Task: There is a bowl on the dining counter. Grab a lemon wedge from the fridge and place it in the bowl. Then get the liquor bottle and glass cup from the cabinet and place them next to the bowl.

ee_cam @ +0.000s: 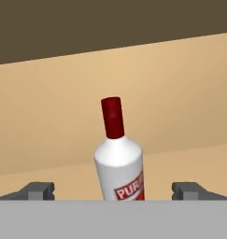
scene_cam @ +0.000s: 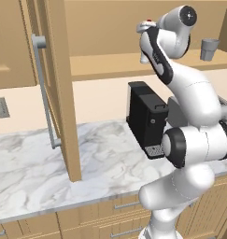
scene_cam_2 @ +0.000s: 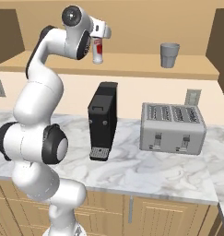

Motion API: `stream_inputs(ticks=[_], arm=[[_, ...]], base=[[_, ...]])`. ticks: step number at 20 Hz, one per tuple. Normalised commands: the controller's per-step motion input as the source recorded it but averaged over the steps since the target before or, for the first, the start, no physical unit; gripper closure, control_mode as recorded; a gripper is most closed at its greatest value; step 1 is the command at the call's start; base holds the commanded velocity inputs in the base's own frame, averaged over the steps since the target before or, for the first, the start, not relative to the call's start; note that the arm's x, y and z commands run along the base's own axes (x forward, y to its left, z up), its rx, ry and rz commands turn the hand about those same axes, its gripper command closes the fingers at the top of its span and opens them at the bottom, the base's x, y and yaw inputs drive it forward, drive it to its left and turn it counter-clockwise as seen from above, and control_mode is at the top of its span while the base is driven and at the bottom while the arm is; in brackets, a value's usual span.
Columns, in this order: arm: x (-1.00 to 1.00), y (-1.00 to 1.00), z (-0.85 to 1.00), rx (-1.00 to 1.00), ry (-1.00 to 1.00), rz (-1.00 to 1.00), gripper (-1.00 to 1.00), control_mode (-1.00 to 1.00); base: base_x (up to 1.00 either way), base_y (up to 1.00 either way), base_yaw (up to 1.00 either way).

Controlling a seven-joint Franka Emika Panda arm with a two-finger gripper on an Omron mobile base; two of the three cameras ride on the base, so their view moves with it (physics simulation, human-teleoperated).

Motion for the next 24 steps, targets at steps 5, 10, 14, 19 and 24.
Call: stream_inputs(ticks=[5, 10, 14, 19, 24], arm=[[0.34, -0.02, -0.03, 0.00, 0.00, 0.00, -1.00, -1.00], [0.29, 0.00, -0.11, 0.00, 0.00, 0.00, -1.00, -1.00], [0.29, 0.00, -0.14, 0.00, 0.00, 0.00, -1.00, -1.00], [0.26, 0.00, -0.15, 0.00, 0.00, 0.00, 1.00, -1.00], [0.22, 0.00, -0.13, 0.00, 0.00, 0.00, 1.00, -1.00]], base=[[0.00, 0.00, 0.00], [0.00, 0.00, 0.00], [0.00, 0.00, 0.00], [0.00, 0.00, 0.00], [0.00, 0.00, 0.00]])
